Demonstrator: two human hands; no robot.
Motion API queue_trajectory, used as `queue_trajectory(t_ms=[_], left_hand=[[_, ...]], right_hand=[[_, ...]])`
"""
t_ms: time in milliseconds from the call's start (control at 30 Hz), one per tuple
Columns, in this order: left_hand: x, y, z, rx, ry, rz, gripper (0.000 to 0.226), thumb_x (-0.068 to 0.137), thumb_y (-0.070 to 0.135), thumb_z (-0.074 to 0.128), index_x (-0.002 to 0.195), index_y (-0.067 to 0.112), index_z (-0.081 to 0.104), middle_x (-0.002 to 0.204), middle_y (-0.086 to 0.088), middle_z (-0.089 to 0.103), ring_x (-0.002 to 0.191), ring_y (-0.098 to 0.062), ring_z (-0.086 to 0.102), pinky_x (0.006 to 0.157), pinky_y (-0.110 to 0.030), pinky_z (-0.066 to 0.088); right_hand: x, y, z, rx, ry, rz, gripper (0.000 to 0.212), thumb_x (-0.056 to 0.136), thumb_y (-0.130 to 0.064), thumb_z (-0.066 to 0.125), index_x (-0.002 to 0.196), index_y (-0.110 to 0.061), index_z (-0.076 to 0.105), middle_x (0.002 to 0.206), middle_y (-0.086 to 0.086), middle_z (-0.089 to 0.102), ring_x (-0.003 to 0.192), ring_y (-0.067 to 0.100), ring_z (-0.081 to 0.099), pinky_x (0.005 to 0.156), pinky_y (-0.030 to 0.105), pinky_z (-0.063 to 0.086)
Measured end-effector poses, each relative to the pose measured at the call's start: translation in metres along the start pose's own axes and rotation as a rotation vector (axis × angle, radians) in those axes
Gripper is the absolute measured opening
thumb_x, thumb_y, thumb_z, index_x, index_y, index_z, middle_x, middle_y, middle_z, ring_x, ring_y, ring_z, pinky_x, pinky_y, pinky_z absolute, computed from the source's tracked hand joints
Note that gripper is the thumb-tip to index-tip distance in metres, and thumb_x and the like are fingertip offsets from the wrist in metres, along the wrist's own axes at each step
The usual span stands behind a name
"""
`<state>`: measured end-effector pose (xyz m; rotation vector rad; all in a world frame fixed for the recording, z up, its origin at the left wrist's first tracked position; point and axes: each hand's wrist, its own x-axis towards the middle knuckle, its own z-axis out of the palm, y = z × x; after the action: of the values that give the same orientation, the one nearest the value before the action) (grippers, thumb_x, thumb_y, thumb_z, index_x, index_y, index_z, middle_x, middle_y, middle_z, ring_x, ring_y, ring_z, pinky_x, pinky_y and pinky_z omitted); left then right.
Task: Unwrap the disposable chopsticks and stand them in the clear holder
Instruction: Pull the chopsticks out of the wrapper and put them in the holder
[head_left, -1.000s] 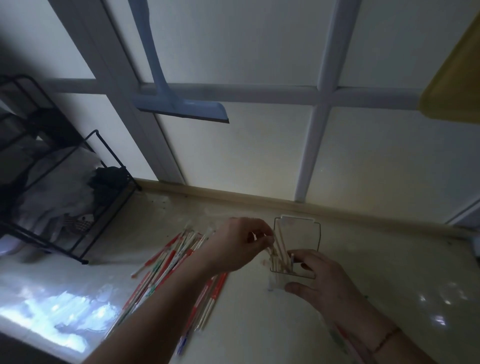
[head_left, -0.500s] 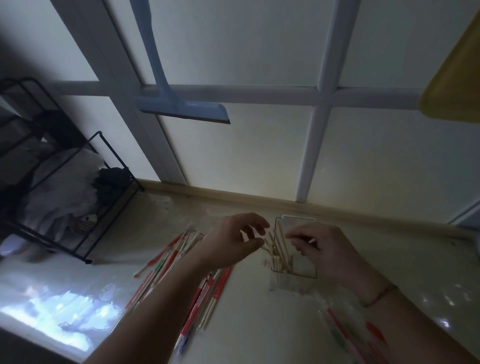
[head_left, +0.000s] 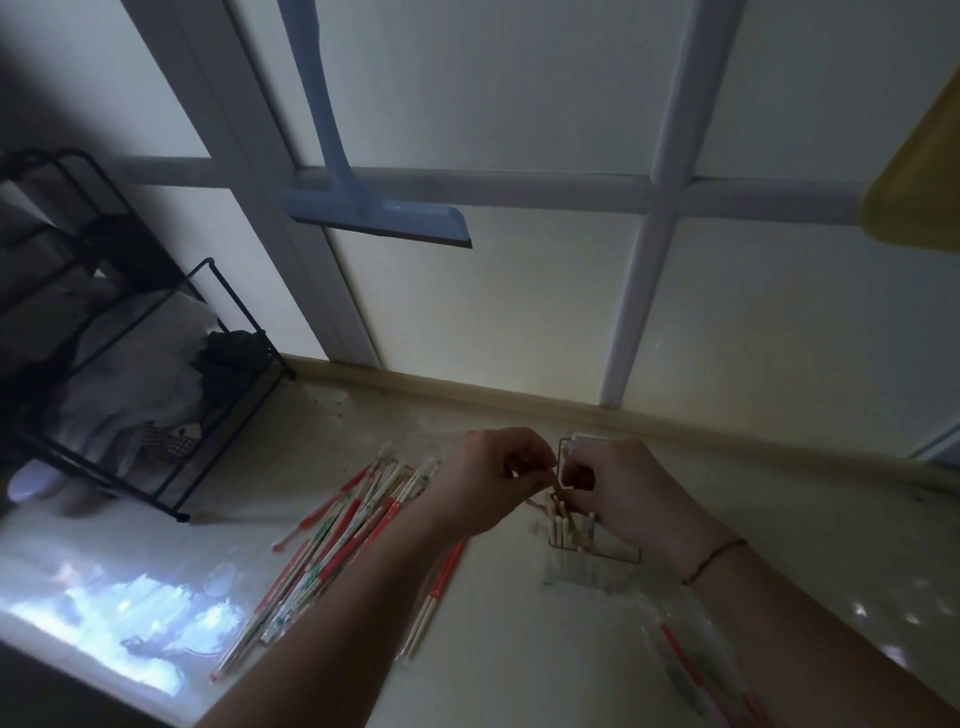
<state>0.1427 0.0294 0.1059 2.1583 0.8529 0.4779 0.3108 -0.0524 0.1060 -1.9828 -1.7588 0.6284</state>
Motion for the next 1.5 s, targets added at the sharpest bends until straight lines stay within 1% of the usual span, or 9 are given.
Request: queue_trajectory(t_ms=[300,433,667,767,900,1067,1200,1300,1500], left_hand=[[-0.004,0.002,0.002,-0.152,0.053,-0.050,0.017,0.090,0.014,0.068,0.105,0.020,0.068,0.088,0.004,0.072,0.079,-0.011,0.069,0.076,-0.035,0.059],[-0.012,0.034,-0.012,-0.463,0.214,-0.202,0.011,0.096,0.007,0.058,0.094,0.009,0.068,0.078,-0.006,0.071,0.063,-0.015,0.063,0.061,-0.031,0.052],[-0.012,0.097,-0.030,-0.694,-0.179,-0.246,0.056,0.097,0.047,0.039,0.110,-0.001,0.066,0.102,-0.017,0.073,0.089,-0.028,0.072,0.075,-0.033,0.058],[-0.002,0.107,-0.018,-0.821,-0.124,-0.125,0.054,0.097,0.049,0.036,0.128,0.010,0.055,0.124,-0.009,0.067,0.111,-0.025,0.066,0.097,-0.043,0.053],[0.007,0.115,-0.011,-1.123,-0.003,-0.118,0.031,0.105,0.021,0.033,0.104,0.005,0.058,0.102,-0.018,0.071,0.096,-0.036,0.069,0.087,-0.045,0.055],[0.002,0.111,0.001,-1.517,-0.108,-0.031,0.032,0.094,0.029,0.041,0.115,0.009,0.054,0.096,-0.014,0.061,0.093,-0.033,0.062,0.093,-0.051,0.047],[0.003,0.103,0.012,-1.220,0.008,0.064,0.014,0.096,0.016,0.039,0.092,0.010,0.052,0.069,0.002,0.040,0.063,-0.015,0.043,0.074,-0.033,0.046],[0.005,0.106,-0.001,-0.639,-0.039,0.329,0.018,0.098,0.004,0.038,0.090,0.010,0.053,0.074,0.009,0.049,0.066,-0.011,0.046,0.065,-0.025,0.042],[0.017,0.124,-0.029,-0.085,-0.155,0.532,0.015,0.098,0.005,0.044,0.103,0.011,0.056,0.095,0.008,0.063,0.092,0.000,0.061,0.080,-0.018,0.049]], right_hand=[[-0.003,-0.009,-0.008,-0.030,0.058,-0.020,0.019,0.085,-0.024,0.066,0.068,-0.018,0.060,0.067,-0.006,0.060,0.062,0.009,0.057,0.059,0.028,0.047],[-0.034,-0.026,-0.064,0.021,0.316,-0.041,0.016,0.087,-0.030,0.068,0.074,-0.023,0.065,0.062,-0.013,0.061,0.053,0.002,0.057,0.052,0.003,0.039],[-0.089,-0.037,-0.123,0.851,0.898,-0.156,0.022,0.081,-0.050,0.069,0.083,-0.028,0.069,0.072,-0.005,0.071,0.068,0.017,0.071,0.067,0.030,0.057],[-0.090,-0.050,-0.076,1.210,0.837,-0.053,0.011,0.073,-0.032,0.070,0.075,-0.021,0.073,0.072,0.003,0.072,0.069,0.020,0.071,0.068,0.028,0.058],[-0.085,-0.048,-0.025,1.447,0.651,0.111,0.047,0.049,-0.048,0.089,0.076,-0.013,0.075,0.072,0.012,0.071,0.068,0.023,0.071,0.066,0.026,0.057],[-0.080,-0.031,-0.004,1.721,0.580,0.167,0.058,0.028,-0.039,0.098,0.073,-0.010,0.076,0.073,0.012,0.073,0.068,0.021,0.072,0.063,0.025,0.058],[-0.083,-0.027,-0.016,1.039,0.559,0.191,0.049,0.055,-0.048,0.089,0.093,-0.022,0.074,0.098,-0.002,0.074,0.090,0.018,0.070,0.080,0.031,0.059],[-0.077,-0.037,-0.053,0.465,0.678,-0.127,0.048,0.080,-0.056,0.065,0.120,-0.031,0.056,0.105,-0.011,0.057,0.089,0.012,0.060,0.074,0.022,0.052],[-0.057,-0.062,-0.099,0.064,0.767,-0.288,0.027,0.099,-0.030,0.043,0.092,-0.013,0.063,0.077,-0.002,0.059,0.064,0.005,0.056,0.059,0.013,0.044]])
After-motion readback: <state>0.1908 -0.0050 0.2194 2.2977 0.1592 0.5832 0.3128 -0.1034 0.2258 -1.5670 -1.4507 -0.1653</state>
